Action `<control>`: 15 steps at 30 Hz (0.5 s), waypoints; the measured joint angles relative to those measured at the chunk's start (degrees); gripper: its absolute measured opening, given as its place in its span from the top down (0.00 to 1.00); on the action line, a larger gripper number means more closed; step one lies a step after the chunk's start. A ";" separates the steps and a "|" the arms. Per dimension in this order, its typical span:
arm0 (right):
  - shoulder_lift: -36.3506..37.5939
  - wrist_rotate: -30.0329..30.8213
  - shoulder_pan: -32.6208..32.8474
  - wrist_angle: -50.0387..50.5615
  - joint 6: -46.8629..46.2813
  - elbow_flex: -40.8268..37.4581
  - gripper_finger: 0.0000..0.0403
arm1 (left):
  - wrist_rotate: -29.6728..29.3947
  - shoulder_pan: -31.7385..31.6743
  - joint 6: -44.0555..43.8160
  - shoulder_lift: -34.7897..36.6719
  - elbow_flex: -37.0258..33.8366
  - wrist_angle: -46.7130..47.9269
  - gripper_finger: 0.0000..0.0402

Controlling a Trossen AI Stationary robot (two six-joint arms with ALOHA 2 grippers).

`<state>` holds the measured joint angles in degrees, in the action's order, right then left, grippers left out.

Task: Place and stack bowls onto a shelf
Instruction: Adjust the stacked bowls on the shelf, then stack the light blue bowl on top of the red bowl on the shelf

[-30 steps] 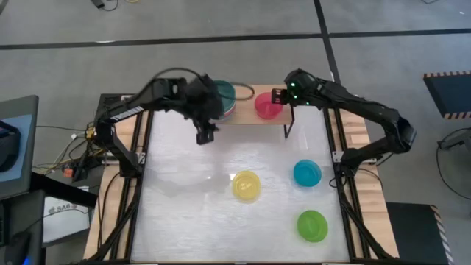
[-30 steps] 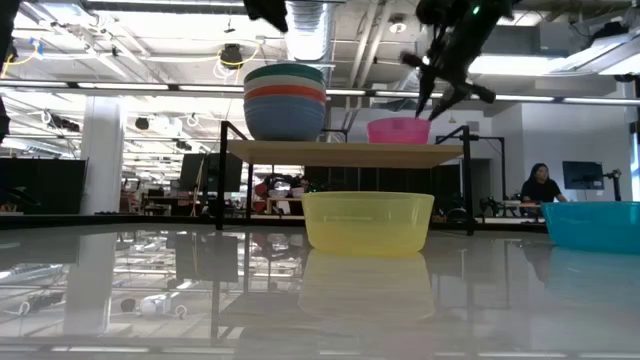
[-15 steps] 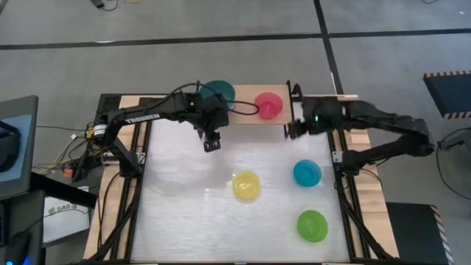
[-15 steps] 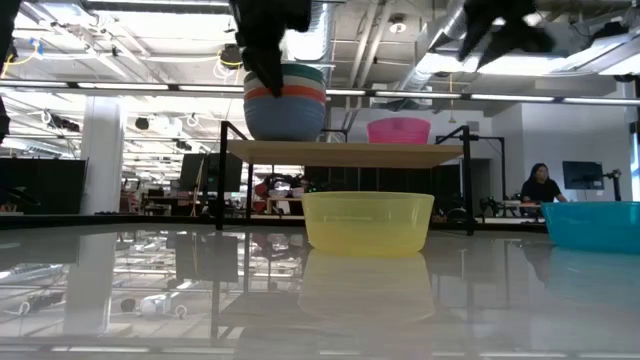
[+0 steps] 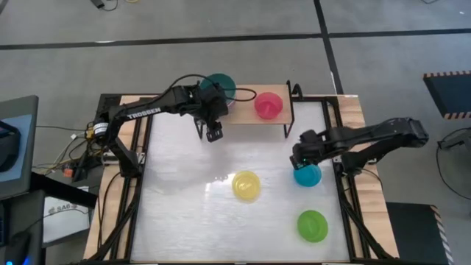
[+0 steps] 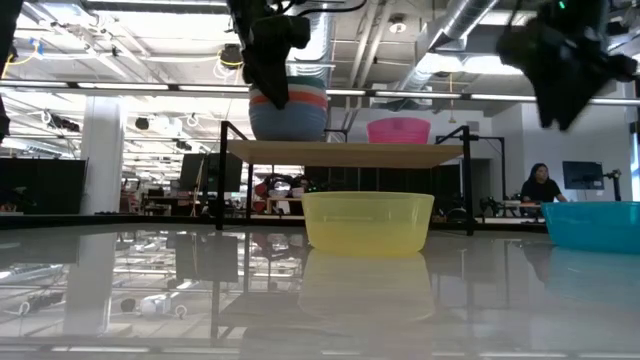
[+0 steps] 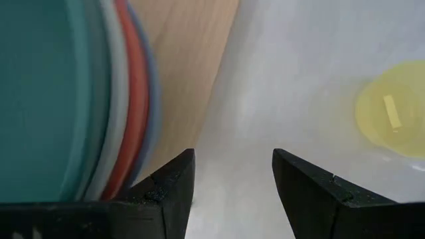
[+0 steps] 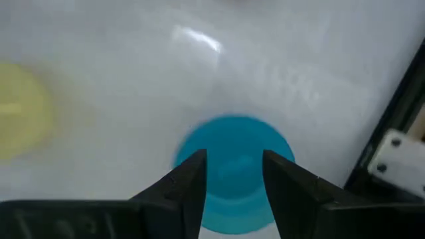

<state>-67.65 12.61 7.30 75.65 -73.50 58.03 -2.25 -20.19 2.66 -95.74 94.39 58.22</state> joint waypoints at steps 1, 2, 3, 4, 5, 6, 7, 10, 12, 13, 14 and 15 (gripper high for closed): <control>0.26 -1.17 0.19 -0.53 -0.83 -1.75 0.57 | 0.38 -0.02 -1.18 0.04 0.13 0.78 0.53; 0.51 -2.72 0.21 -1.16 -1.70 -3.42 0.56 | 0.98 -0.02 -2.72 0.16 0.51 1.83 0.53; 0.64 -4.24 0.21 -2.02 -2.51 -4.84 0.56 | 1.44 0.20 -3.97 0.48 0.92 2.66 0.53; 0.69 -5.39 0.21 -2.66 -3.26 -6.42 0.56 | 1.51 0.67 -4.83 1.07 1.35 3.24 0.53; 0.59 -6.37 0.27 -2.83 -3.93 -7.87 0.55 | 1.42 1.26 -5.27 1.93 1.66 3.38 0.53; 0.54 -6.84 0.36 -2.87 -4.29 -9.06 0.55 | 1.18 1.89 -5.37 2.96 1.83 3.26 0.53; 0.56 -6.98 0.52 -2.75 -4.52 -10.29 0.55 | 0.54 2.51 -5.38 4.00 1.86 3.05 0.53; 0.59 -7.38 0.35 -3.04 -4.89 -13.15 0.55 | -1.80 3.58 -5.43 6.49 1.88 2.36 0.53; 0.61 -8.00 -0.06 -3.28 -5.04 -14.81 0.55 | -3.03 3.84 -5.83 7.90 1.88 1.91 0.53; 0.61 -7.96 -0.32 -3.40 -4.74 -15.54 0.55 | -3.44 3.83 -6.35 8.67 1.88 1.84 0.53; 0.60 -7.89 -0.47 -3.68 -4.45 -16.41 0.55 | -3.69 3.85 -6.94 9.29 1.88 1.84 0.53; 0.43 -7.73 -0.82 -4.24 -4.20 -17.37 0.56 | -3.88 3.87 -7.59 9.79 1.88 1.84 0.53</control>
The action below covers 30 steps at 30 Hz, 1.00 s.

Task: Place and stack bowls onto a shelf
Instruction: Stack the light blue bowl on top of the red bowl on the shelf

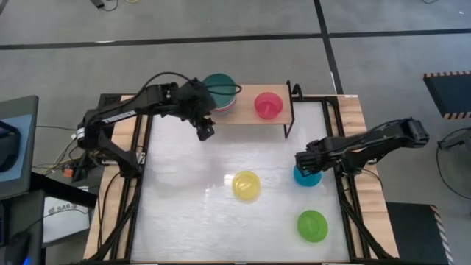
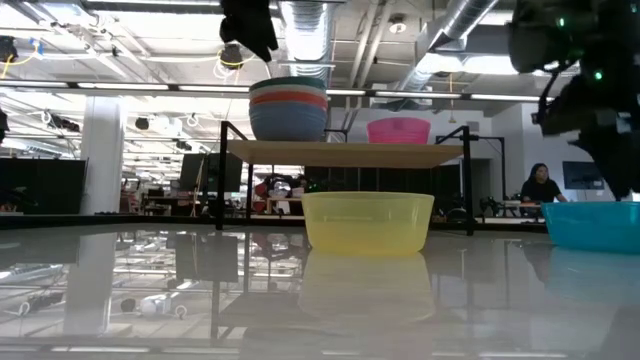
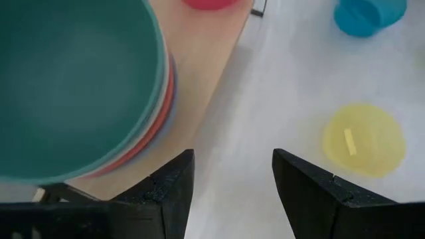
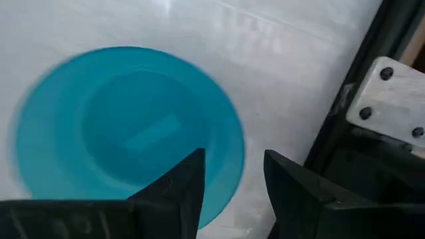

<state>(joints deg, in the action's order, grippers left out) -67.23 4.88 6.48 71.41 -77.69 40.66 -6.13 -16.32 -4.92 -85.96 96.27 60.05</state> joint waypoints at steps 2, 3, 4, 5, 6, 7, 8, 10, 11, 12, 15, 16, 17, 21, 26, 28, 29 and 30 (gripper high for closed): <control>-1.41 1.44 -0.94 -0.52 0.33 -0.06 0.56 | -0.69 0.00 -0.77 0.46 0.00 -0.01 0.53; -1.75 1.93 -1.16 -0.88 0.39 -0.06 0.57 | -0.74 0.02 -0.94 0.51 0.00 0.00 0.53; -2.10 2.23 -1.54 -0.96 0.71 -0.04 0.57 | -0.73 0.08 -1.28 0.51 0.00 -0.01 0.53; -2.68 2.49 -1.92 -1.12 1.16 -0.03 0.58 | -0.77 0.18 -1.60 0.54 0.00 -0.04 0.53; -3.43 2.54 -2.41 -1.22 1.49 -0.06 0.58 | -0.77 0.18 -1.73 0.55 0.00 -0.02 0.53; -4.29 2.52 -2.95 -1.54 1.73 -0.29 0.59 | -0.77 0.20 -1.73 0.57 0.00 -0.02 0.53; -5.23 2.40 -3.55 -1.85 1.98 -0.33 0.59 | -0.79 0.26 -1.77 0.57 0.00 -0.03 0.53; -6.84 2.30 -4.52 -1.57 3.01 -0.26 0.61 | -0.77 0.33 -1.73 0.57 0.00 -0.08 0.53; -7.64 2.06 -5.00 -1.53 3.67 -0.28 0.62 | -0.77 0.33 -1.69 0.57 0.00 -0.18 0.53; -8.50 2.04 -5.41 -1.85 4.46 -0.28 0.64 | -0.77 0.33 -1.71 0.57 0.00 -0.30 0.53; -11.02 1.87 -6.24 -3.27 7.12 -0.30 0.69 | -0.77 0.33 -1.78 0.57 0.00 -0.72 0.53; -11.74 1.80 -6.52 -4.06 7.99 -0.30 0.72 | -0.75 0.34 -1.90 0.57 0.00 -0.76 0.53; -12.41 1.35 -6.72 -4.53 8.67 -0.26 0.75 | -0.77 0.48 -2.48 0.57 0.00 -0.79 0.53; -13.29 0.44 -6.36 -4.75 8.55 0.34 0.89 | -0.81 1.75 -4.27 0.35 0.00 -1.80 0.53; -8.92 4.31 -4.12 -3.70 4.96 3.72 0.95 | -0.84 3.41 -4.59 -0.73 -0.07 -3.65 0.53; -6.70 8.10 -3.19 -3.05 5.10 6.20 0.94 | -0.91 3.98 -4.59 -1.64 0.04 -6.50 0.53; -5.81 10.31 -2.61 -2.44 5.18 7.50 0.93 | -0.66 4.00 -4.56 -2.02 0.01 -7.45 0.53; -5.00 12.88 -1.97 -2.07 5.56 9.04 0.93 | -0.16 4.09 -4.41 -2.77 -0.05 -8.04 0.53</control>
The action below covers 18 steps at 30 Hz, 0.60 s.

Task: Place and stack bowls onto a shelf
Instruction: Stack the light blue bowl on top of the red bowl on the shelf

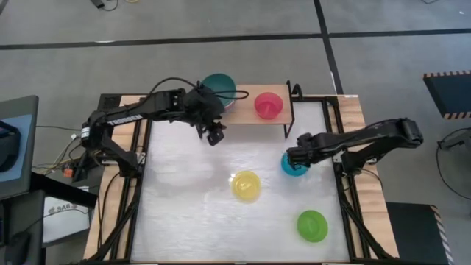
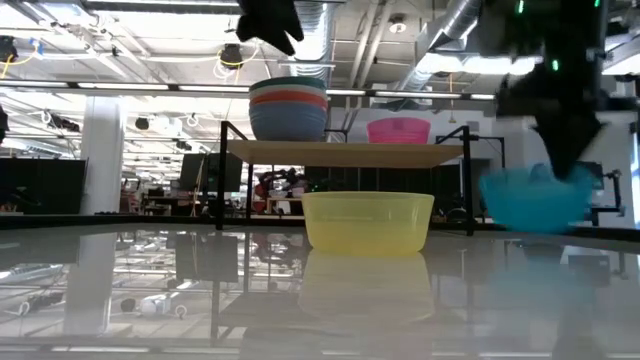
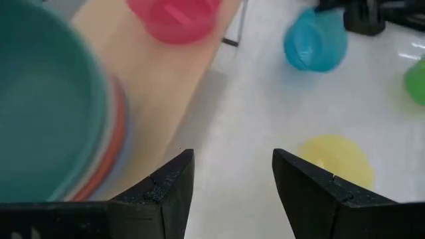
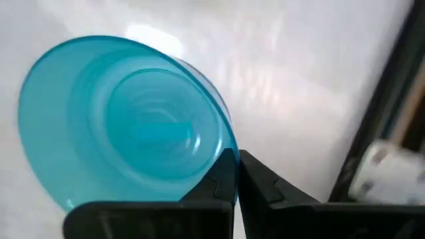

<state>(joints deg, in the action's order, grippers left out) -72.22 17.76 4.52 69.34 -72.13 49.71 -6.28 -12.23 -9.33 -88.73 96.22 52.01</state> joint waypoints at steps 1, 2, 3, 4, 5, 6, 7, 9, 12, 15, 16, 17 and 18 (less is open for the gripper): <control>0.70 2.97 0.66 -0.12 0.64 1.65 0.93 | 0.66 0.34 0.08 -0.77 -0.02 -1.75 0.53; 1.28 5.76 1.23 -0.45 1.42 3.42 0.93 | 1.68 0.58 0.08 -1.53 -0.02 -4.65 0.53; 1.62 8.05 1.53 -1.05 2.26 5.19 0.93 | 2.75 0.81 0.06 -2.30 0.00 -6.94 0.53; 1.68 10.21 1.60 -1.44 3.46 6.94 0.94 | 3.55 1.30 0.04 -3.14 0.00 -8.55 0.53; 1.66 12.25 1.39 -2.18 4.78 8.65 0.94 | 4.08 1.76 0.06 -3.95 0.00 -10.66 0.53; 1.63 13.83 1.15 -3.17 6.09 10.29 0.94 | 4.12 2.21 0.31 -4.77 0.00 -13.15 0.53; 1.61 15.40 0.95 -4.49 7.38 11.94 0.94 | 3.93 2.76 0.82 -5.49 0.00 -15.27 0.53; 0.84 18.28 0.63 -6.57 9.50 14.84 0.94 | 2.34 3.58 1.99 -6.76 0.00 -17.84 0.53; 0.00 20.43 0.22 -7.10 11.55 18.67 0.94 | 0.30 4.17 2.66 -7.17 -0.02 -19.42 0.53; -0.70 23.27 0.22 -8.56 14.46 21.67 0.94 | -1.89 4.17 2.66 -7.83 0.11 -20.88 0.53; -1.00 24.17 0.22 -8.83 15.54 22.32 0.94 | -2.29 4.14 2.59 -7.98 -0.01 -20.35 0.53; -1.61 25.38 0.22 -9.64 17.00 22.93 0.94 | -2.74 4.13 2.44 -8.09 -0.05 -20.46 0.53; -1.99 26.13 0.20 -10.91 18.24 23.44 0.94 | -3.18 4.22 2.21 -8.11 -0.06 -21.26 0.53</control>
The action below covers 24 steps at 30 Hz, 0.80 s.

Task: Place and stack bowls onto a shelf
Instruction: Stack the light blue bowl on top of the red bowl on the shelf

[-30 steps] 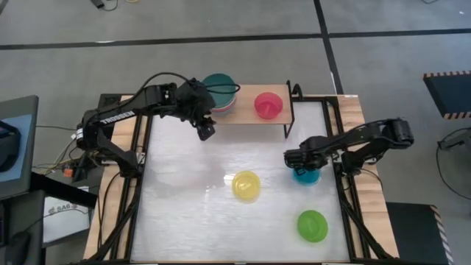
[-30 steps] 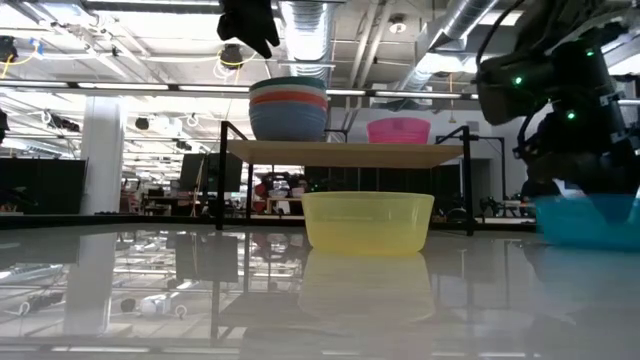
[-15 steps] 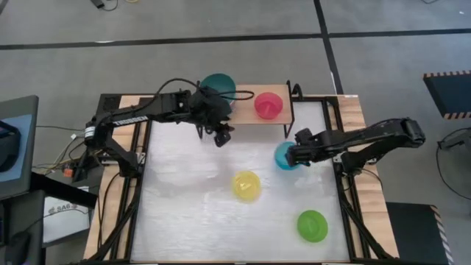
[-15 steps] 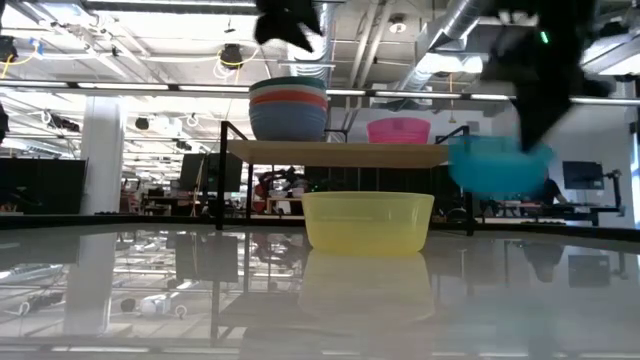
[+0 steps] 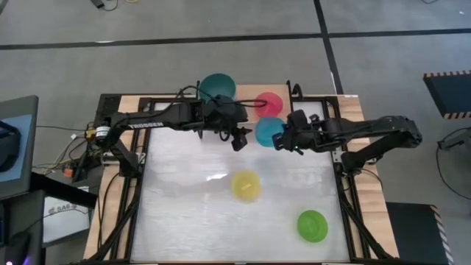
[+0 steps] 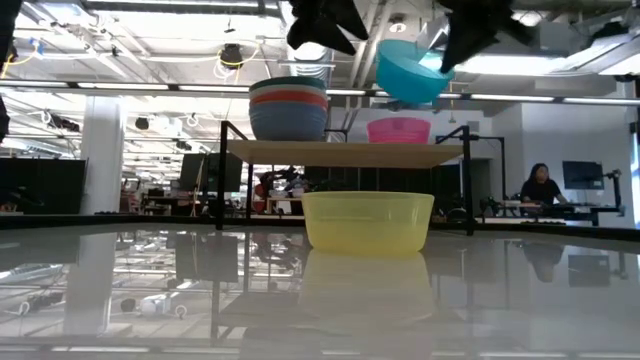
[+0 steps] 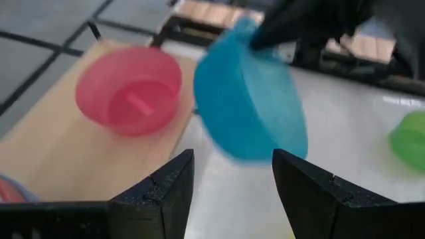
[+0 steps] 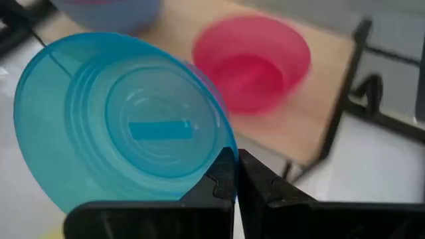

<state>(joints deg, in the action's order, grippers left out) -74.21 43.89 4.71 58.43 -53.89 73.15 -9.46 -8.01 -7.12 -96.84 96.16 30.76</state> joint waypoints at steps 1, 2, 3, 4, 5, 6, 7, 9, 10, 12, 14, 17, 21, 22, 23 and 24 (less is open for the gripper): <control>-0.20 0.20 -0.08 -0.73 1.33 0.29 0.94 | -0.67 0.28 -0.06 0.00 0.00 -0.84 0.53; -0.45 0.21 -0.26 -1.02 2.66 0.55 0.94 | -1.70 0.61 0.15 0.12 0.04 -1.70 0.53; -1.09 0.42 -0.41 -1.56 4.10 0.88 0.94 | -3.30 1.04 0.59 0.17 0.07 -2.58 0.53; -1.69 0.65 -0.44 -2.47 5.23 1.29 0.94 | -5.11 1.36 1.22 0.17 0.09 -3.15 0.53; -1.97 0.72 -0.58 -3.09 5.90 1.62 0.94 | -6.57 1.73 2.07 0.17 0.09 -3.69 0.53; -2.25 0.69 -0.81 -3.19 6.42 1.64 0.94 | -7.63 2.07 2.81 0.15 0.07 -4.39 0.53; -2.85 0.68 -0.93 -3.24 7.22 1.72 0.94 | -8.27 2.25 3.47 0.13 0.06 -5.40 0.53; -3.84 1.21 -1.24 -4.86 8.80 2.55 0.94 | -8.89 2.55 4.69 0.13 0.07 -7.14 0.53; -3.97 1.39 -1.31 -5.32 9.59 2.83 0.94 | -9.04 2.58 5.20 0.15 0.07 -7.40 0.53; -4.69 1.85 -1.30 -5.76 12.31 3.53 0.94 | -9.42 2.55 6.08 -0.56 0.09 -7.84 0.54; -4.75 1.86 -1.30 -7.75 14.75 4.50 0.94 | -10.05 2.22 6.94 -1.30 0.11 -7.85 0.57; -5.60 1.74 -1.28 -7.62 17.99 6.12 0.94 | -10.49 1.68 7.36 -2.27 0.06 -7.65 0.65; -6.20 1.41 -1.50 -5.88 20.59 7.65 0.93 | -10.40 1.42 7.99 -2.27 0.11 -8.23 0.83; -5.99 1.07 -1.50 -5.38 20.85 7.76 0.93 | -10.65 1.42 8.96 -2.27 0.11 -8.35 0.90; -5.93 0.84 -1.49 -5.19 21.35 7.88 0.92 | -11.07 1.38 9.78 -2.27 0.11 -8.76 0.94; -5.89 0.84 -1.45 -5.05 21.91 8.16 0.91 | -11.36 1.38 10.60 -2.29 0.09 -9.05 0.96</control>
<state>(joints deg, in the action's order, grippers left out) -80.10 44.73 3.26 53.38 -31.98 81.31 -20.82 -6.63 3.48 -99.13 96.25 21.71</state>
